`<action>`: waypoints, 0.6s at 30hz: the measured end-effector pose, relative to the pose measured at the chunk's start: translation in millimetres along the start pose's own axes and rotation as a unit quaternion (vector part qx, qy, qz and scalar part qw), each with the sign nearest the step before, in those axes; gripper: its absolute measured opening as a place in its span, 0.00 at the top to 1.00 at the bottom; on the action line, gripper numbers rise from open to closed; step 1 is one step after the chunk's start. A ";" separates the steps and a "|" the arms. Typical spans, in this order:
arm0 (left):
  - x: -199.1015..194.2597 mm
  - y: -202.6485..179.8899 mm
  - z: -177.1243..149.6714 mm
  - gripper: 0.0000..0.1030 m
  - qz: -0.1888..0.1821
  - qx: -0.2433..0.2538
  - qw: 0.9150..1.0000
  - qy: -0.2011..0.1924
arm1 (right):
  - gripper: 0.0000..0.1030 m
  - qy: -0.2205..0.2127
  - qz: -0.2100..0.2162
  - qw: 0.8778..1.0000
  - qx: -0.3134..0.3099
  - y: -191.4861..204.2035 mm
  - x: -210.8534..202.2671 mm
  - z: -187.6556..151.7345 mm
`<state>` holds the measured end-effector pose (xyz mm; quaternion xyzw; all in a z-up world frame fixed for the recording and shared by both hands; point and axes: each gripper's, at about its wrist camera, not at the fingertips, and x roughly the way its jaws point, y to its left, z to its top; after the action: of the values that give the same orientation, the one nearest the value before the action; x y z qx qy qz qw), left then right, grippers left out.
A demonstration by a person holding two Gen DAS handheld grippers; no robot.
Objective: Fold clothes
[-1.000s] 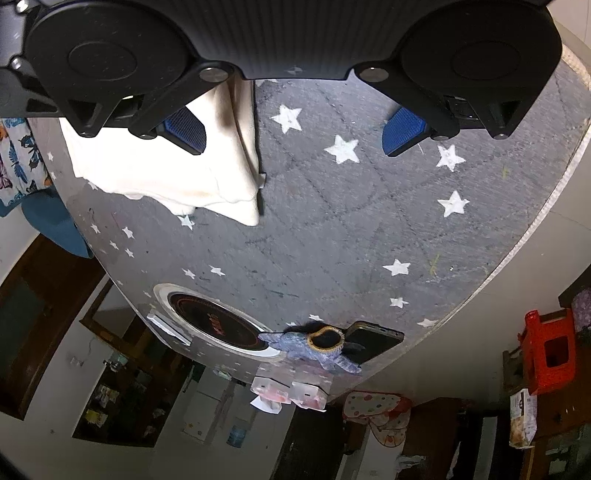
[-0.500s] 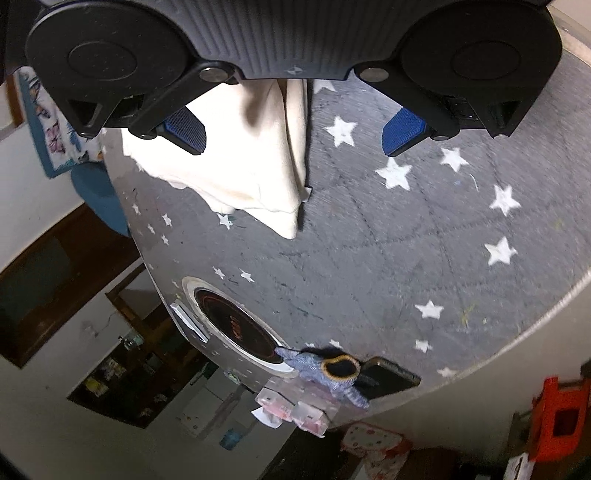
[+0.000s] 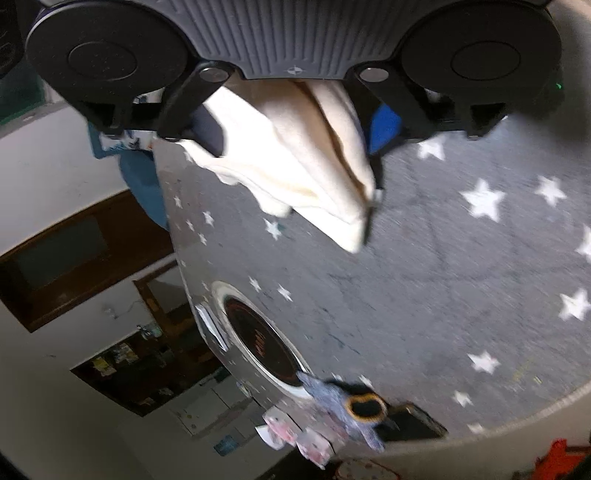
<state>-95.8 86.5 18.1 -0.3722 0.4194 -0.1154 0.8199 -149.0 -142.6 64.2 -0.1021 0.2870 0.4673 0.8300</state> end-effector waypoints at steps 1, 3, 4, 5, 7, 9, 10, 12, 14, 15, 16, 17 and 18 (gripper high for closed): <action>1.9 1.2 -0.7 0.36 -0.003 -0.005 1.000 0.001 | 0.88 -0.001 0.001 1.000 0.000 0.5 -1.1 -1.0; 5.7 3.6 -2.0 0.51 -0.008 -0.016 1.000 0.002 | 0.88 -0.004 0.001 1.000 0.001 0.5 -2.4 -2.7; 7.4 5.0 -2.3 0.55 -0.008 -0.019 1.000 0.003 | 0.88 -0.006 0.001 1.000 0.001 0.5 -3.1 -3.6; 9.0 6.3 -2.6 0.64 -0.008 -0.021 1.000 0.004 | 0.88 -0.007 0.001 1.000 0.001 0.6 -3.4 -4.5; 12.3 6.7 -3.7 0.72 -0.002 -0.018 1.000 0.004 | 0.88 -0.003 0.002 1.000 0.000 2.4 -2.7 -6.7; 13.0 2.3 -4.3 0.74 0.007 -0.002 1.000 0.003 | 0.87 -0.003 -0.001 1.000 0.005 2.2 -4.5 -9.7; 13.3 0.1 -4.6 0.74 0.012 0.006 1.000 0.002 | 0.87 -0.003 0.000 1.000 0.013 0.4 -6.4 -11.1; 13.8 -5.0 -6.2 0.75 0.021 0.025 0.999 0.001 | 0.85 -0.007 -0.002 0.999 0.032 -5.0 -13.0 -14.4; 14.5 -9.1 -7.7 0.75 0.029 0.040 0.999 0.000 | 0.81 -0.010 -0.006 0.998 0.055 -13.5 -20.8 -18.4; 14.7 -10.3 -8.1 0.75 0.031 0.044 0.999 0.001 | 0.80 -0.013 -0.013 0.998 0.063 -18.1 -25.0 -20.4; 15.0 -11.5 -8.7 0.75 0.033 0.048 0.998 0.000 | 0.79 -0.014 -0.020 0.997 0.071 -23.0 -29.3 -22.4; 15.2 -12.7 -9.3 0.75 0.035 0.052 0.998 -0.001 | 0.78 -0.015 -0.027 0.996 0.081 -28.8 -33.7 -25.1; 15.4 -14.3 -10.0 0.75 0.039 0.057 0.998 -0.002 | 0.78 -0.017 -0.038 0.995 0.091 -35.9 -38.7 -28.4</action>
<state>-92.2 63.7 15.2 -0.3082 0.4247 -0.1067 0.8445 -145.2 -202.3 59.7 -0.0287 0.3103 0.4086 0.8579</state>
